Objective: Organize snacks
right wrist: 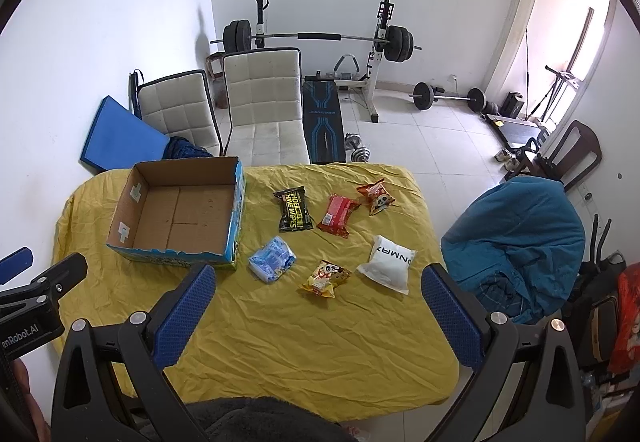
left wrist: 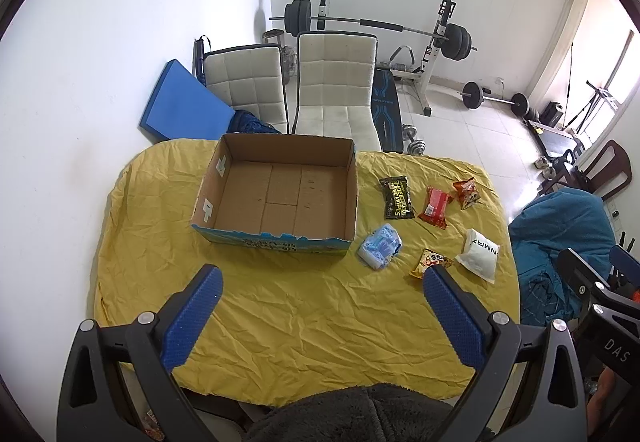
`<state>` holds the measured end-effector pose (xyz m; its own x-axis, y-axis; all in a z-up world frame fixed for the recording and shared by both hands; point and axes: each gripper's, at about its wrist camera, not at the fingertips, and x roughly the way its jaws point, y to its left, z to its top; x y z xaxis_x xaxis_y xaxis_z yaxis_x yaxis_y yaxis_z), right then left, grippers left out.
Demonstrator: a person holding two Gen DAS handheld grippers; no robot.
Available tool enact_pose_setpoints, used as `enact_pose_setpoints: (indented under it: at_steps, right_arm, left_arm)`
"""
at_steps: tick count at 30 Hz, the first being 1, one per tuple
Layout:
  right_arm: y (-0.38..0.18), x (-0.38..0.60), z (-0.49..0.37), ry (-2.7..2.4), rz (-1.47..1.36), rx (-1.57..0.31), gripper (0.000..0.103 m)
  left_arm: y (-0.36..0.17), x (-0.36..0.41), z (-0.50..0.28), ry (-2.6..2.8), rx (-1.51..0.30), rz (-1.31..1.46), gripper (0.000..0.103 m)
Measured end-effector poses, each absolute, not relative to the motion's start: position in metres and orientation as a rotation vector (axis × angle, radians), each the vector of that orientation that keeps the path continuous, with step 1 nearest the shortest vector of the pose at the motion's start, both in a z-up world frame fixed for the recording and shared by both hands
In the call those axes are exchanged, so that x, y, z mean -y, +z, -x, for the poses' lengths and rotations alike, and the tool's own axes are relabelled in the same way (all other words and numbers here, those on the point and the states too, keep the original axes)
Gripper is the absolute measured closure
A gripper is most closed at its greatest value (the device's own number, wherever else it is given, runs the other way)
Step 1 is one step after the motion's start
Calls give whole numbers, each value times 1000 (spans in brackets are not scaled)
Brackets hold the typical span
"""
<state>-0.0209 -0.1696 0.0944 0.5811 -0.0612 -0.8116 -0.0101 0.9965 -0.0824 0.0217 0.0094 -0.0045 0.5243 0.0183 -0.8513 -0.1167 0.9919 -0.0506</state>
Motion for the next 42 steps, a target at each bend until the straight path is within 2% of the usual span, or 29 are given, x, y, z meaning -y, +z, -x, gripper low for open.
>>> enact_pose_setpoints:
  at_steps: [11, 21, 26, 35, 38, 42]
  right_arm:
    - [85, 170, 12, -32, 64, -972, 0]
    - [30, 229, -32, -128, -25, -1082, 0]
    - [-32, 286, -78, -198, -111, -1183, 0]
    - [-198, 377, -170, -322, -165, -1400, 0]
    - [-249, 394, -196, -310, -191, -1489, 0]
    - [-291, 398, -214, -292, -161, -1564, 0]
  left_arm:
    - [-11, -8, -28, 77, -1034, 112, 0]
    - [-48, 28, -77, -8, -1088, 108, 0]
    - [-100, 60, -124, -40, -1163, 54, 0]
    - [-225, 121, -214, -94, -1322, -161, 0]
    - [-279, 141, -247, -129, -1422, -251, 0]
    - [-335, 162, -280, -176, -1551, -375, 0]
